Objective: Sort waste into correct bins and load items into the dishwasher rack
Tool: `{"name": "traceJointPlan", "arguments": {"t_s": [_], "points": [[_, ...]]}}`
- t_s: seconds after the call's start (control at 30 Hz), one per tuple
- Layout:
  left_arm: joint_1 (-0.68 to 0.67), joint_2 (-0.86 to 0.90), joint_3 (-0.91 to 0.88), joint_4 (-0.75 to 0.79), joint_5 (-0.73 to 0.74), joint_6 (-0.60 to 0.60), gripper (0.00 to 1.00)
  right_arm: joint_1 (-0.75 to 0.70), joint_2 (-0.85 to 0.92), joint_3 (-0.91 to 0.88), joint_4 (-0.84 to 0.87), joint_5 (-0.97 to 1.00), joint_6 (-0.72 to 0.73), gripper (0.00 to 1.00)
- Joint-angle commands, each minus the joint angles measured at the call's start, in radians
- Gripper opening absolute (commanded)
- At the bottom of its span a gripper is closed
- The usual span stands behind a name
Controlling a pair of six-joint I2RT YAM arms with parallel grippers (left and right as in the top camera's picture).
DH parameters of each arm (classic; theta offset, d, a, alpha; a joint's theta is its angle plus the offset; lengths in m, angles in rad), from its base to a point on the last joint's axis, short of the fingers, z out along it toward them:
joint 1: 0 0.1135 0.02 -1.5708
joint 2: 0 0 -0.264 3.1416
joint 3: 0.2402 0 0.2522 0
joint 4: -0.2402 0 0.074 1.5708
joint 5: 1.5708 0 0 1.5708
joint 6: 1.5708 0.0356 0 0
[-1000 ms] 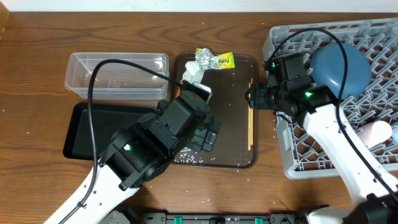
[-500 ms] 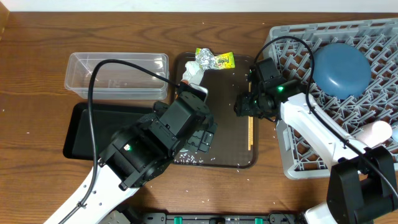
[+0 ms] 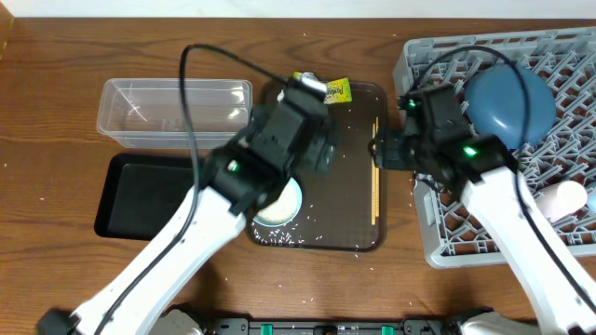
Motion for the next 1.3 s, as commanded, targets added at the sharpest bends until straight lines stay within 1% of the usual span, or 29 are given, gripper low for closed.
{"name": "traceJointPlan", "arguments": {"t_s": [0.0, 0.07, 0.17, 0.2, 0.3, 0.37, 0.43, 0.6, 0.8, 0.83, 0.9, 1.0, 1.07, 1.1, 1.27], "points": [[0.075, 0.086, 0.003, 0.072, 0.060, 0.101, 0.98, -0.021, -0.083, 0.005, -0.046, 0.074, 0.026, 0.69], [0.122, 0.153, 0.003, 0.135, 0.127, 0.139, 0.98, -0.033, -0.126, 0.005, -0.088, 0.097, 0.053, 0.73], [0.175, 0.248, 0.003, 0.246, 0.195, 0.210, 0.98, -0.053, -0.175, 0.005, -0.142, 0.096, 0.053, 0.74], [0.192, 0.290, 0.003, 0.307, 0.219, 0.248, 0.98, -0.061, -0.187, 0.005, -0.159, 0.096, 0.054, 0.74], [0.214, 0.372, 0.003, 0.431, 0.255, 0.326, 0.98, -0.079, -0.204, 0.005, -0.192, 0.095, 0.061, 0.74], [0.218, 0.435, 0.003, 0.514, 0.260, 0.388, 0.98, -0.085, -0.206, 0.005, -0.208, 0.095, 0.060, 0.75], [0.219, 0.489, 0.003, 0.586, 0.259, 0.424, 0.98, -0.085, -0.204, 0.005, -0.214, 0.096, 0.060, 0.75], [0.220, 0.610, 0.003, 0.753, 0.241, 0.428, 0.98, -0.085, -0.204, 0.005, -0.212, 0.103, 0.060, 0.75], [0.233, 0.731, 0.003, 0.901, 0.241, 0.428, 0.99, -0.085, -0.204, 0.005, -0.212, 0.103, 0.060, 0.75], [0.235, 0.747, 0.003, 0.919, 0.241, 0.428, 0.96, -0.085, -0.204, 0.005, -0.212, 0.103, 0.060, 0.75], [0.237, 0.771, 0.004, 0.948, 0.241, 0.427, 0.89, -0.085, -0.203, 0.005, -0.212, 0.103, 0.060, 0.75], [0.238, 0.784, 0.004, 0.957, 0.241, 0.426, 0.72, -0.085, -0.200, 0.005, -0.216, 0.103, 0.060, 0.75], [0.237, 0.784, 0.004, 0.960, 0.243, 0.422, 0.55, -0.085, -0.196, 0.005, -0.217, 0.103, 0.060, 0.74], [0.237, 0.784, 0.004, 0.960, 0.246, 0.418, 0.50, -0.085, -0.195, 0.005, -0.217, 0.103, 0.060, 0.75], [0.237, 0.758, 0.004, 0.929, 0.250, 0.313, 0.06, -0.085, -0.186, 0.005, -0.217, 0.103, 0.060, 0.74]]}}
